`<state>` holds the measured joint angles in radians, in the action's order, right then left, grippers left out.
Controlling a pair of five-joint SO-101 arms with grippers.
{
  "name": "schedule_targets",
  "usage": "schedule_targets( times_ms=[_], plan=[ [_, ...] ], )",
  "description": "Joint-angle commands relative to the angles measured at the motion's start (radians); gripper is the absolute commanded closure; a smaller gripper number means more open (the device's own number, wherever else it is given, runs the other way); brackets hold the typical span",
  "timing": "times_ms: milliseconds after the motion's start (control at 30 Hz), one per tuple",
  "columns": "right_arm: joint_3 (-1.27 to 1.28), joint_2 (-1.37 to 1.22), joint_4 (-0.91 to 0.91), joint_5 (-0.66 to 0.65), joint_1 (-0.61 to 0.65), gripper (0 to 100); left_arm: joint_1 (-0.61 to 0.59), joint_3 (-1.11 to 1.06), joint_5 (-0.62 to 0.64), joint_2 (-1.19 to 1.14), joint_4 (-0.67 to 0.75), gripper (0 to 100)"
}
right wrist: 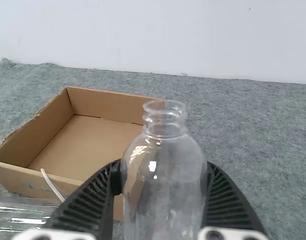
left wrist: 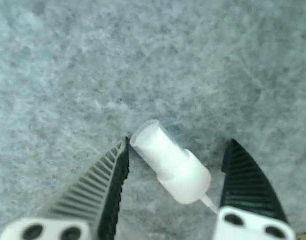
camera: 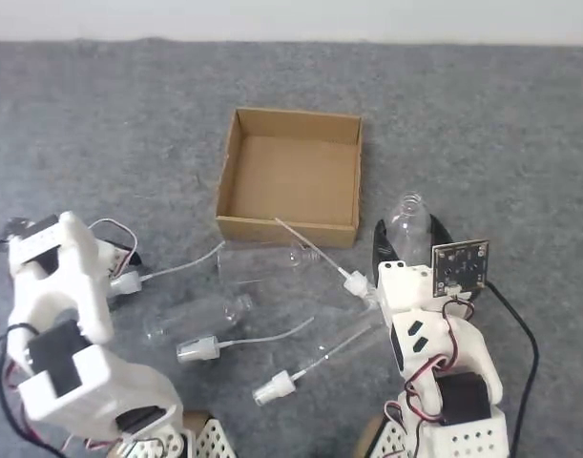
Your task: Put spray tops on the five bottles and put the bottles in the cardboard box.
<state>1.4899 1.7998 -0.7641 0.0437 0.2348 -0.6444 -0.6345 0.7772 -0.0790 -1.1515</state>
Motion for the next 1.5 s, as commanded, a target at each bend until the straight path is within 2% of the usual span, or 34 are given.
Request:
schedule_targets(
  times_ms=[0,267,500,600,933,1233,1467],
  plan=[
    [-0.005,0.015,0.025,0.0,-0.007,88.1,-0.002,0.048,0.006,0.005,0.051,72],
    [-0.005,0.015,0.025,0.0,-0.007,88.1,-0.006,0.042,0.009,0.003,0.097,73],
    [-0.005,0.015,0.025,0.0,-0.007,88.1,-0.006,0.042,0.009,0.003,0.1,93],
    [-0.005,0.015,0.025,0.0,-0.007,88.1,-0.006,0.045,0.009,0.003,0.1,99],
    [-0.003,0.015,0.025,0.0,-0.007,88.1,-0.008,0.111,0.009,0.015,0.087,99],
    [-0.002,0.015,0.025,0.0,0.004,88.1,-0.008,0.367,0.006,0.015,-0.17,99],
    [0.002,0.015,0.024,-0.002,0.025,88.1,0.0,0.529,0.003,0.015,-0.292,99]
  ],
)
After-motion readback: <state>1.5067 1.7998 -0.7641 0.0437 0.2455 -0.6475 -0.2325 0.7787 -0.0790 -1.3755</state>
